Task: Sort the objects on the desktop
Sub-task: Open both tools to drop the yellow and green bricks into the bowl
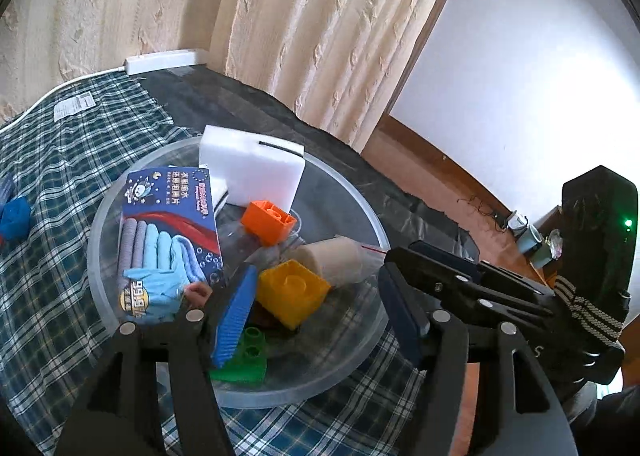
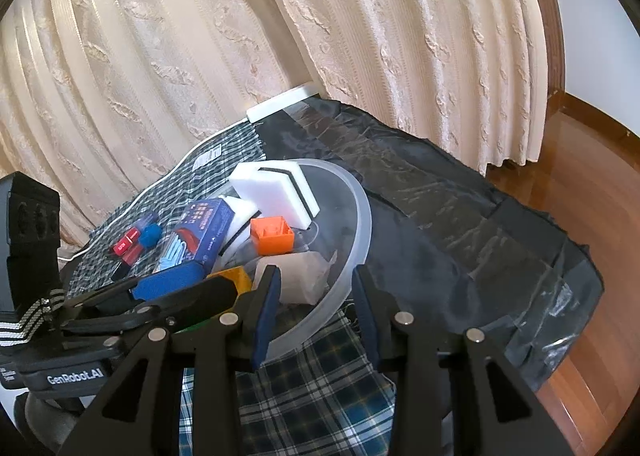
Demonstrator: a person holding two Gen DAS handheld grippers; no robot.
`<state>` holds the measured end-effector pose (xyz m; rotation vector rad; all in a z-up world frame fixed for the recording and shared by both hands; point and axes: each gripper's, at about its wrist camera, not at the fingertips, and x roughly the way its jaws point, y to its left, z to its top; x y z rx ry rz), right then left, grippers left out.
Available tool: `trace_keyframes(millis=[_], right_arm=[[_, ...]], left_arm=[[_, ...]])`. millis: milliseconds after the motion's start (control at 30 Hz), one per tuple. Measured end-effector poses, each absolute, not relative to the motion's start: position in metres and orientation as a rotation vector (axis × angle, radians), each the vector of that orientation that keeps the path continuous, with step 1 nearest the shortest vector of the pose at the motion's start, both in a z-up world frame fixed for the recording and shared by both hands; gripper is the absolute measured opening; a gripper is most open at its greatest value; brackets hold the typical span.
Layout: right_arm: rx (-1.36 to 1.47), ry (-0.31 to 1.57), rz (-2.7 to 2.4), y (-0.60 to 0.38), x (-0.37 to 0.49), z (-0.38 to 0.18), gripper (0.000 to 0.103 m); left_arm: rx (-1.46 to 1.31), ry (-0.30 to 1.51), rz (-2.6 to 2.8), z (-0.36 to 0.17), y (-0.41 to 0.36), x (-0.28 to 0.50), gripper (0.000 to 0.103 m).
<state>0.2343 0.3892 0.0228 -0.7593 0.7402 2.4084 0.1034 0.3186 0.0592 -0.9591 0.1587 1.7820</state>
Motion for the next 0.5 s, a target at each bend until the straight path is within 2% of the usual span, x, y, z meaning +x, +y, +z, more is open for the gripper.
trace_keyframes(millis=[433, 467, 500], right_arm=[[-0.762, 0.723, 2.453, 0.371, 0.220, 0.031, 0.041], [-0.761, 0.724, 2.458, 0.370, 0.218, 0.031, 0.042], [-0.757, 0.727, 2.463, 0.368, 0.217, 0.032, 0.046]], left_arm=[[-0.903, 0.156, 1.892, 0.078, 0.286, 0.096, 0.067], [-0.906, 0.147, 1.903, 0.079, 0.282, 0.093, 0.067], [-0.909, 0.138, 1.914, 0.080, 0.277, 0.091, 0.067]])
